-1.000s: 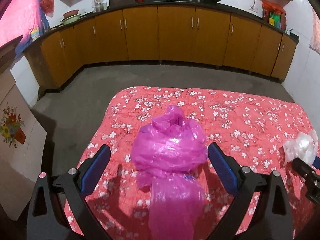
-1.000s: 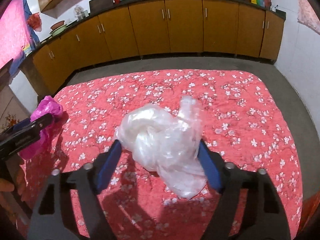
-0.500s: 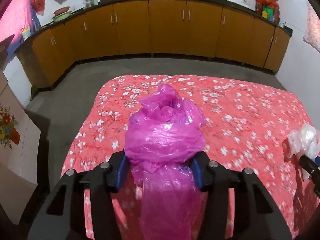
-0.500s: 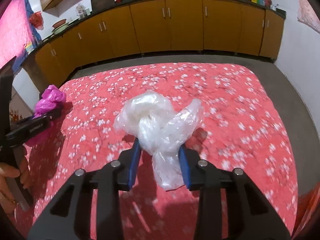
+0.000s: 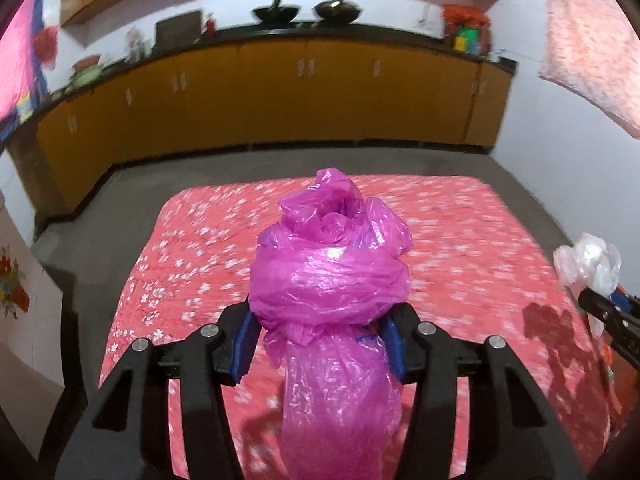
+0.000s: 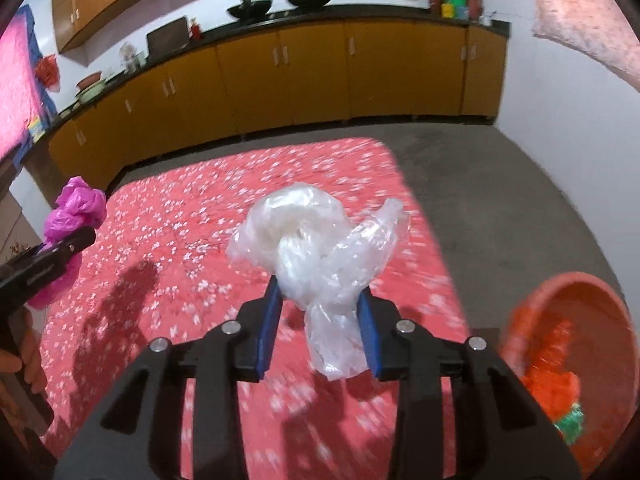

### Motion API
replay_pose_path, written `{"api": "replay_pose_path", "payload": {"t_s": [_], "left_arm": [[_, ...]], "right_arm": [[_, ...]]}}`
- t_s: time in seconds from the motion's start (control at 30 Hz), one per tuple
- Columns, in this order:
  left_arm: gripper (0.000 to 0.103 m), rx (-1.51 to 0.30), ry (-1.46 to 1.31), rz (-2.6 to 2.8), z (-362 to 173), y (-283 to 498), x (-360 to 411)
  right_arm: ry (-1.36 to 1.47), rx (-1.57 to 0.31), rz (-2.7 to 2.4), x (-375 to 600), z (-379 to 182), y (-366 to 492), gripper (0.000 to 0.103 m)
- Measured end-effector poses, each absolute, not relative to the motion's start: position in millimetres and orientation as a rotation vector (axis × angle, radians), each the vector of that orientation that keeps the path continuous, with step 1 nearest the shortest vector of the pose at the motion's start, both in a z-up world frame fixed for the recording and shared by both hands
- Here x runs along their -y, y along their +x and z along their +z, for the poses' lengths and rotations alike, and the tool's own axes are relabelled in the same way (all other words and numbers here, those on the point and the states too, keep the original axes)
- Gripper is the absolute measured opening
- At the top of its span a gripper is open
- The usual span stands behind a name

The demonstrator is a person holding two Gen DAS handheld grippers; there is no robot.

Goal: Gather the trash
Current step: 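Carry both bags over the orange basket and open both tools to drop them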

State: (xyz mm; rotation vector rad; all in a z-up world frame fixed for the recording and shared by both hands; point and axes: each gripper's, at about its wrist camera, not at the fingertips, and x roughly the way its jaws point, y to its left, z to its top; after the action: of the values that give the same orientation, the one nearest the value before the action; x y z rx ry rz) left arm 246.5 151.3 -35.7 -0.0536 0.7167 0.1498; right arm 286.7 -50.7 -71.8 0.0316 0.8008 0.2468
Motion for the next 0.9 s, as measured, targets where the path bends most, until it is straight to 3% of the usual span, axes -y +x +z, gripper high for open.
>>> {"api": "replay_pose_path", "payload": {"t_s": [0.43,0.9], "left_arm": [[0.052,-0.631,0.014,-0.04,7,183,-60],[0.052,-0.616,0.093,-0.199,7,159,24]], "right_arm": [[0.074,-0.675,0.069,143,-1,185,0.036],[0.131,-0.627,-0.111,227,13,121,0.036]]}}
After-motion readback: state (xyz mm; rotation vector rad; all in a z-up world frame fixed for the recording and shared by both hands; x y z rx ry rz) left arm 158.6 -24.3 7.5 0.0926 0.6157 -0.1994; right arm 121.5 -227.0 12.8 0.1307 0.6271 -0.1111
